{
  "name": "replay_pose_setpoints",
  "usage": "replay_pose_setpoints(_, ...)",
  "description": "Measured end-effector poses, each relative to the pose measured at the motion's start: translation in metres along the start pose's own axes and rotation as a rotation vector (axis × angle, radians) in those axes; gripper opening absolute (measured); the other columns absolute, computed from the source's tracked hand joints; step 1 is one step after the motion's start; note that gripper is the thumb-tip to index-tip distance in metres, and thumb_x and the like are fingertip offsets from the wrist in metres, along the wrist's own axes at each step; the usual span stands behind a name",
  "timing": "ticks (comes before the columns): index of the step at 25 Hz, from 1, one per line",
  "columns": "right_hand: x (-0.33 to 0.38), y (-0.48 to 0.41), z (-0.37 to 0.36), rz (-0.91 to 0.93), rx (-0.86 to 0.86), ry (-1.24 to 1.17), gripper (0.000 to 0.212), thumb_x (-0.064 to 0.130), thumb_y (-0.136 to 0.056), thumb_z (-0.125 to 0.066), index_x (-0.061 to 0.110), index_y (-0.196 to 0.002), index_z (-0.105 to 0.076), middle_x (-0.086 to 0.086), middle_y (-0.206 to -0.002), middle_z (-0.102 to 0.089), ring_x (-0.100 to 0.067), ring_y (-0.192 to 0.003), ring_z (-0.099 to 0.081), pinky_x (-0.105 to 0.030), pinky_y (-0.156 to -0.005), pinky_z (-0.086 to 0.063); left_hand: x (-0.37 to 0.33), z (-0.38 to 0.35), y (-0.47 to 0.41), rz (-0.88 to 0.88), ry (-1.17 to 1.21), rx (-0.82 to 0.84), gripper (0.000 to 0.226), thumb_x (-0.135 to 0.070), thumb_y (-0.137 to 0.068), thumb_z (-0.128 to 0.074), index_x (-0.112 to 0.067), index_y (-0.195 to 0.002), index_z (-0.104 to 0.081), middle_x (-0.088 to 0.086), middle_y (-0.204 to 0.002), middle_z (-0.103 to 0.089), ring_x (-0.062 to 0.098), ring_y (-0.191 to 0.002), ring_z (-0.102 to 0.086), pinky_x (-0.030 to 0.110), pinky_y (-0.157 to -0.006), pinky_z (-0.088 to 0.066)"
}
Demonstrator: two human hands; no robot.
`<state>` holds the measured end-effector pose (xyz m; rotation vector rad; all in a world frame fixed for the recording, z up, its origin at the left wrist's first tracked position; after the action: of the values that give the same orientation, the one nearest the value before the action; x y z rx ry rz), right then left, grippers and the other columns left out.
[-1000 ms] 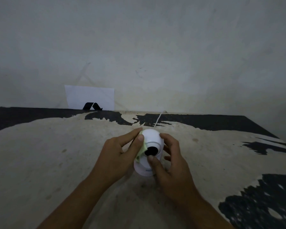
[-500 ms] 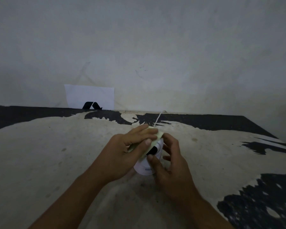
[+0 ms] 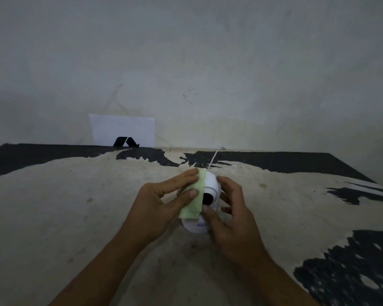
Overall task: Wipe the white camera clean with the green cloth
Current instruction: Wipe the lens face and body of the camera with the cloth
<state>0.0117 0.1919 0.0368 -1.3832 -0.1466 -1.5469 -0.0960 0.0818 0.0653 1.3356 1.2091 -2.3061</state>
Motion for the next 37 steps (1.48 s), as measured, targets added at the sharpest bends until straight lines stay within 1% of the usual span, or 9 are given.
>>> replay_pose_setpoints(4, 0.000, -0.001, -0.001, -0.008, 0.006, 0.009, 0.054, 0.031, -0.082, -0.064, 0.031, -0.129, -0.037, 0.027, -0.122, -0.049, 0.016, -0.111, -0.048, 0.002, -0.083, -0.038, -0.011, 0.001, 0.002, -0.064, -0.122, -0.086, 0.037, -0.032, -0.071, -0.070, -0.024, -0.107, -0.069, -0.017, -0.115, -0.064, 0.001, -0.116, -0.056, 0.021, -0.099, -0.045)
replay_pose_setpoints(9, -0.006, 0.000, 0.000, -0.014, 0.001, 0.030, 0.057, 0.017, -0.083, -0.069, 0.027, -0.130, -0.038, 0.021, -0.123, -0.053, 0.013, -0.109, -0.051, -0.001, -0.085, -0.040, -0.021, 0.003, 0.002, -0.084, -0.264, -0.218, 0.040, -0.049, -0.066, -0.066, -0.029, -0.101, -0.070, -0.021, -0.107, -0.065, 0.005, -0.105, -0.059, 0.016, -0.089, -0.049)
replay_pose_setpoints(13, -0.004, 0.000, 0.001, -0.016, 0.006, 0.039, 0.054, 0.027, -0.085, -0.066, 0.030, -0.130, -0.038, 0.024, -0.126, -0.052, 0.009, -0.113, -0.050, 0.001, -0.087, -0.038, -0.014, 0.012, 0.007, -0.092, -0.186, -0.232, 0.035, -0.039, -0.070, -0.069, -0.024, -0.101, -0.072, -0.012, -0.107, -0.070, 0.003, -0.101, -0.064, 0.019, -0.085, -0.053)
replay_pose_setpoints(17, -0.001, 0.000, 0.002, -0.018, 0.006, 0.032, 0.052, 0.026, -0.085, -0.067, 0.034, -0.127, -0.038, 0.027, -0.122, -0.051, 0.015, -0.112, -0.048, 0.003, -0.084, -0.036, 0.001, 0.017, 0.012, -0.040, -0.061, -0.183, 0.031, -0.029, -0.066, -0.075, -0.022, -0.096, -0.075, -0.019, -0.110, -0.070, 0.001, -0.103, -0.065, 0.015, -0.085, -0.051)
replay_pose_setpoints(22, -0.001, 0.000, 0.002, -0.021, 0.011, 0.038, 0.052, 0.027, -0.084, -0.067, 0.031, -0.128, -0.039, 0.018, -0.127, -0.054, 0.006, -0.116, -0.050, 0.001, -0.086, -0.037, 0.010, 0.022, 0.014, 0.006, 0.002, -0.179, 0.039, -0.028, -0.059, -0.079, -0.021, -0.097, -0.074, -0.021, -0.108, -0.069, 0.004, -0.100, -0.067, 0.021, -0.081, -0.055)
replay_pose_setpoints(26, 0.000, -0.001, 0.002, -0.012, 0.011, 0.039, 0.051, 0.025, -0.084, -0.067, 0.031, -0.126, -0.039, 0.024, -0.123, -0.053, 0.013, -0.114, -0.048, 0.003, -0.083, -0.037, 0.001, 0.016, 0.012, -0.027, -0.014, -0.224, 0.039, -0.028, -0.065, -0.074, -0.021, -0.103, -0.070, -0.011, -0.110, -0.070, -0.002, -0.101, -0.065, 0.012, -0.076, -0.052)
replay_pose_setpoints(30, 0.000, -0.001, 0.003, -0.007, 0.009, 0.046, 0.051, 0.025, -0.084, -0.068, 0.032, -0.125, -0.039, 0.028, -0.120, -0.050, 0.020, -0.111, -0.046, 0.005, -0.081, -0.036, 0.013, 0.017, 0.015, 0.044, 0.051, -0.192, 0.040, -0.024, -0.064, -0.075, -0.019, -0.103, -0.072, -0.011, -0.109, -0.071, 0.001, -0.100, -0.066, 0.013, -0.079, -0.052)
replay_pose_setpoints(33, 0.000, -0.001, 0.003, -0.001, 0.018, 0.052, 0.051, 0.027, -0.084, -0.067, 0.035, -0.124, -0.038, 0.032, -0.121, -0.048, 0.025, -0.109, -0.043, 0.005, -0.082, -0.034, 0.034, 0.022, 0.017, 0.169, 0.055, -0.122, 0.035, -0.018, -0.059, -0.082, -0.020, -0.094, -0.075, -0.021, -0.091, -0.073, 0.002, -0.089, -0.069, 0.016, -0.077, -0.055)
replay_pose_setpoints(37, 0.000, -0.001, 0.002, -0.010, 0.020, 0.063, 0.050, 0.032, -0.083, -0.066, 0.044, -0.120, -0.035, 0.036, -0.121, -0.044, 0.026, -0.110, -0.041, 0.006, -0.084, -0.033, 0.044, 0.019, 0.023, 0.262, -0.026, -0.092, 0.028, -0.011, -0.058, -0.085, -0.019, -0.083, -0.077, -0.021, -0.075, -0.074, 0.004, -0.075, -0.072, 0.023, -0.074, -0.058)
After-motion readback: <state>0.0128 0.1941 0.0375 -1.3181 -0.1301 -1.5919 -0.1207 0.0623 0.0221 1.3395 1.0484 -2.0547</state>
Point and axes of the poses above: each hand's wrist, its own y-axis away from the middle knuckle, its own z-axis out of the back of the hand, x = y × z, the point moved 9 cm from there along -y, towards the middle knuckle
